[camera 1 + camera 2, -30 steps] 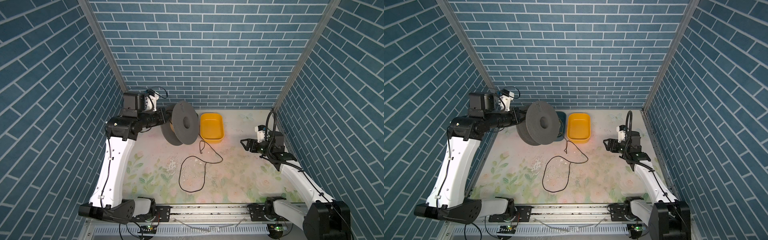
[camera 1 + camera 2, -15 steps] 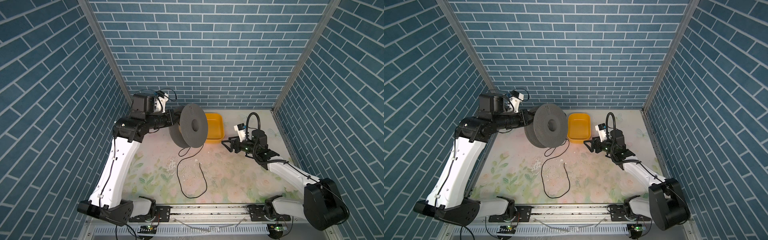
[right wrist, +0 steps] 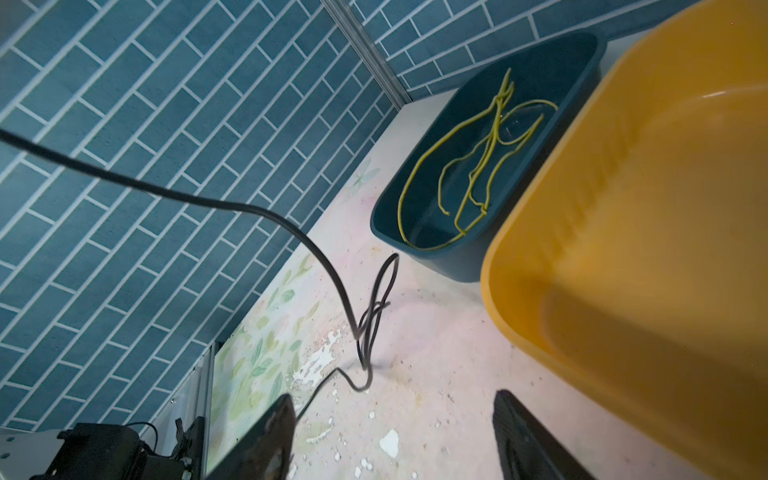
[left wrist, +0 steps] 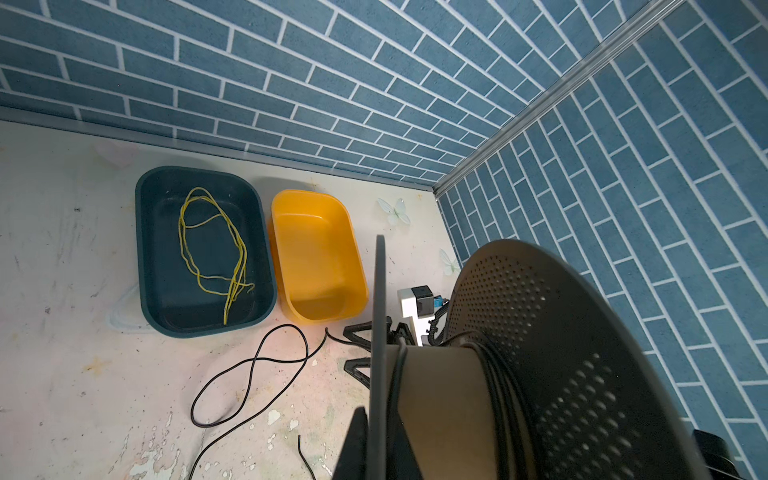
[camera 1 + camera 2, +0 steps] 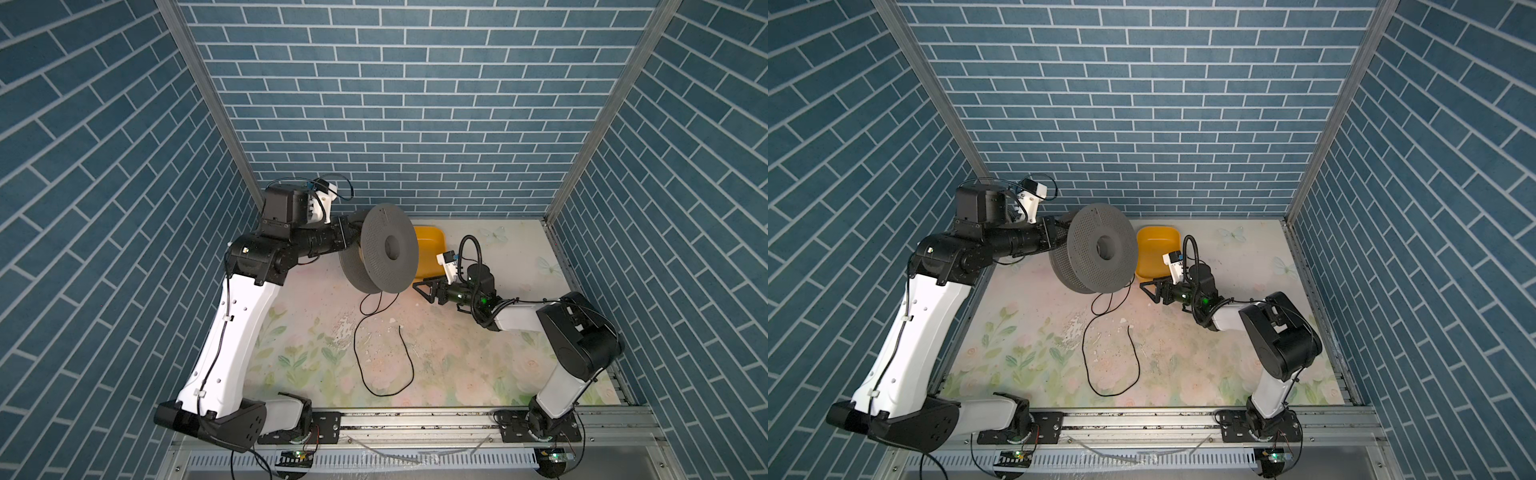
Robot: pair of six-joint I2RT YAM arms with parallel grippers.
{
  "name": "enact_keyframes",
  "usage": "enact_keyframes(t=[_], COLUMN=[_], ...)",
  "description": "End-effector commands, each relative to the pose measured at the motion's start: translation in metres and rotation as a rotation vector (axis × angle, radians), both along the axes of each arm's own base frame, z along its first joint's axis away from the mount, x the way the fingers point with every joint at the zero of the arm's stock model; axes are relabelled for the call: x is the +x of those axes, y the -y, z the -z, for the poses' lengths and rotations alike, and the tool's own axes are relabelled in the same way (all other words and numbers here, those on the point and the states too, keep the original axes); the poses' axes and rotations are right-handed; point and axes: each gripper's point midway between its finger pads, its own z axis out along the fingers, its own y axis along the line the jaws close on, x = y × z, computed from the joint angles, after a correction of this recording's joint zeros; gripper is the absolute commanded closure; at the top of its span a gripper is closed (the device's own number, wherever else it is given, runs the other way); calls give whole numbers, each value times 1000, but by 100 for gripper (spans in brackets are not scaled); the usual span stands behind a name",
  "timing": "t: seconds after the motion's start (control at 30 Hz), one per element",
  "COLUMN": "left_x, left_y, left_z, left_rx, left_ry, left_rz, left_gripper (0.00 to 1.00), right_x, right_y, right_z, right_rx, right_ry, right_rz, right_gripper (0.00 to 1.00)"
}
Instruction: Wrap the cables
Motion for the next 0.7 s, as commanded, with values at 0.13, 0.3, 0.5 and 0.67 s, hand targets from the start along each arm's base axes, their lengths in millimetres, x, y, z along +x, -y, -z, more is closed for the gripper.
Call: enact_keyframes(t=[0.13,0.3,0.5,0.67], left_x=[-1,-1,1,8], left_y=[8,8,7,4], left_z=[-32,-35,-34,-33], left_rx=[-63,-69,-64,-60], left_ry=[103,110,111,118], left_rz=[31,29,24,-9], left_gripper=[100,100,100,100], right_x=[14,23,19,11], right_y=[-36,-44,-46,-43], right_z=[-42,-35,-32,-25], right_rx=[130,139,141,99], right_ry=[89,63,60,41], right_rz=[-40,-29,-31,-26], right_gripper=[32,49,82,100])
